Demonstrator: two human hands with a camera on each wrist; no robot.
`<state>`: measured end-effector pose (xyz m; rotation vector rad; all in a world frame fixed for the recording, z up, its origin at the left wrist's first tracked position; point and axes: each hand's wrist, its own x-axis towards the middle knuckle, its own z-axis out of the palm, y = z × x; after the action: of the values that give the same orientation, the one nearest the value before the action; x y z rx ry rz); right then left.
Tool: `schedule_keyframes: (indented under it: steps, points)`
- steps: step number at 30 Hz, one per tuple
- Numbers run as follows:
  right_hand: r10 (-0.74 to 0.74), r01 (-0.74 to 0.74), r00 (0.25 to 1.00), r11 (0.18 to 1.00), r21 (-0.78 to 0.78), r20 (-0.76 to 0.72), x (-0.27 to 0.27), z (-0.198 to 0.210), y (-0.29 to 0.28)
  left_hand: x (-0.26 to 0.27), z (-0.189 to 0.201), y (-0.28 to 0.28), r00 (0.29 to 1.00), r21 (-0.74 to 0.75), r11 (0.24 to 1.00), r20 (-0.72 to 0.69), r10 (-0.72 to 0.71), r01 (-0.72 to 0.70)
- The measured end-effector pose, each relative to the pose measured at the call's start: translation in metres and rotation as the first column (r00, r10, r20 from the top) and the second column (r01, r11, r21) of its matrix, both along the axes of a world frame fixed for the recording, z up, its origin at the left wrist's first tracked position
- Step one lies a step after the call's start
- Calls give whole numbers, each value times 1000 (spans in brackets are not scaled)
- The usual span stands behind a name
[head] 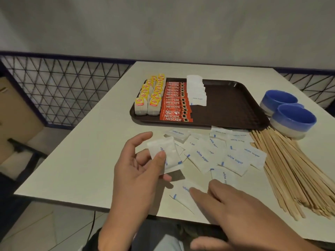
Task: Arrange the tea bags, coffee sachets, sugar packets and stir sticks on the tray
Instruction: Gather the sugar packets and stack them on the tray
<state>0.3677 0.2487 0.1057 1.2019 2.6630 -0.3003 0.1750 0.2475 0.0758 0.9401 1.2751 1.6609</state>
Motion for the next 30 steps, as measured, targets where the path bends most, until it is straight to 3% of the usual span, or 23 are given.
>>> schedule_keyframes:
  steps: [1, 4, 6, 7, 9, 12, 14, 16, 18, 20, 23, 25, 28, 30]
  points:
    - [7, -8, 1000, 1000, 13, 26, 1, -3, 2, -1, 1, 0, 1000, -13, 1000, 4, -9, 9]
    - [143, -81, 960, 965, 251, -240, 15, -30, -4, -3, 0, 0, 1000, -27, 1000, -7, -15, 14]
    - [124, -36, 907, 975, 221, -403, 21, -37, -7, -1, 1, 1, 999, -17, 999, -8, -36, 36]
    - [46, 29, 869, 989, 144, -493, 22, -31, -9, -1, 0, 1, 999, -11, 999, -19, -51, 51]
    - [-136, 165, 697, 986, -27, -704, 23, -27, -12, 0, -2, 1, 995, 3, 997, -69, -72, 72]
    - [-309, 210, 305, 944, -253, -901, 19, -31, -8, -2, -9, 0, 962, 13, 994, -254, -98, 105]
    - [-511, 215, 76, 847, -487, -856, 16, -34, -5, -1, -10, 0, 936, -19, 990, -325, -138, 139]
    - [-601, 99, -43, 792, -602, -798, 13, -28, -1, -1, -10, 1, 921, -49, 984, -347, -175, 168]
    - [-618, -21, -78, 785, -619, -782, 10, -25, 4, -1, -10, 2, 911, -53, 976, -352, -215, 209]
    - [-607, 3, -136, 790, -613, -783, 6, -24, 10, 0, -9, 3, 902, -54, 967, -349, -253, 250]
    - [-602, 73, -112, 788, -611, -791, 1, -32, 17, 0, -9, 1, 882, -57, 952, -362, -302, 302]
    - [-654, 47, -59, 753, -656, -755, 1, -39, 20, 1, -7, -2, 866, -76, 935, -358, -350, 347]
    - [-688, 20, -73, 722, -691, -722, -2, -41, 21, 1, -5, -4, 846, -93, 908, -337, -414, 407]
    - [-706, 19, -45, 707, -707, -707, -3, -44, 22, 1, -4, -3, 833, -87, 891, -325, -449, 446]
